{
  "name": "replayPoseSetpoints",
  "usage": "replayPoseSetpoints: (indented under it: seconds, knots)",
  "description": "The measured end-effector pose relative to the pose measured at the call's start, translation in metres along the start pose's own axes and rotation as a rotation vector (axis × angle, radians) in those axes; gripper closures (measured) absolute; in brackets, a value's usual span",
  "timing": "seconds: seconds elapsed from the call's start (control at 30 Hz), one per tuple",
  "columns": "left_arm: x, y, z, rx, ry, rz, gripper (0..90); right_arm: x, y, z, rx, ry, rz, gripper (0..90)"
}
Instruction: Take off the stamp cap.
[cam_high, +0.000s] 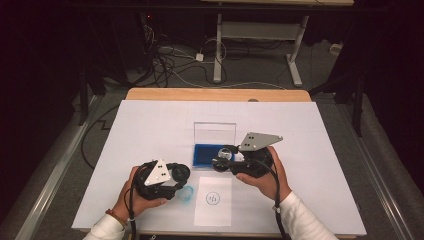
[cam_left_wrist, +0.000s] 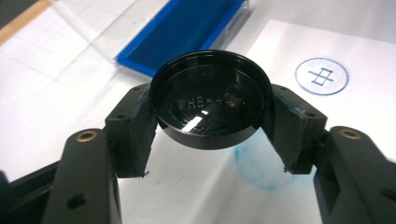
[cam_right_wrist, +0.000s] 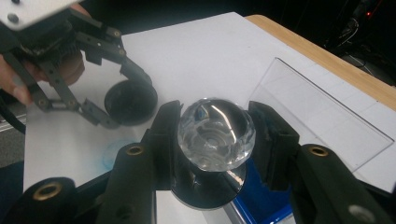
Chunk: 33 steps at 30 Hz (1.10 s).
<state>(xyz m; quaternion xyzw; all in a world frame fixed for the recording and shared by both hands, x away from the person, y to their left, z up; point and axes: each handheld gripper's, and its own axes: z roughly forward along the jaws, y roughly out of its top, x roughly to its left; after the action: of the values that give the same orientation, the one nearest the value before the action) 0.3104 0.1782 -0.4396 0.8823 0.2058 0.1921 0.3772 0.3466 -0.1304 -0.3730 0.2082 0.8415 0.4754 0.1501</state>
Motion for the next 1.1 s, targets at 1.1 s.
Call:
replayPoseSetpoints:
  seconds: [1.1]
  knots:
    - [0.013,-0.047,-0.036,-0.023,0.060,-0.118,36.4,-0.009,-0.002,-0.003,0.032,-0.037,-0.014,56.7]
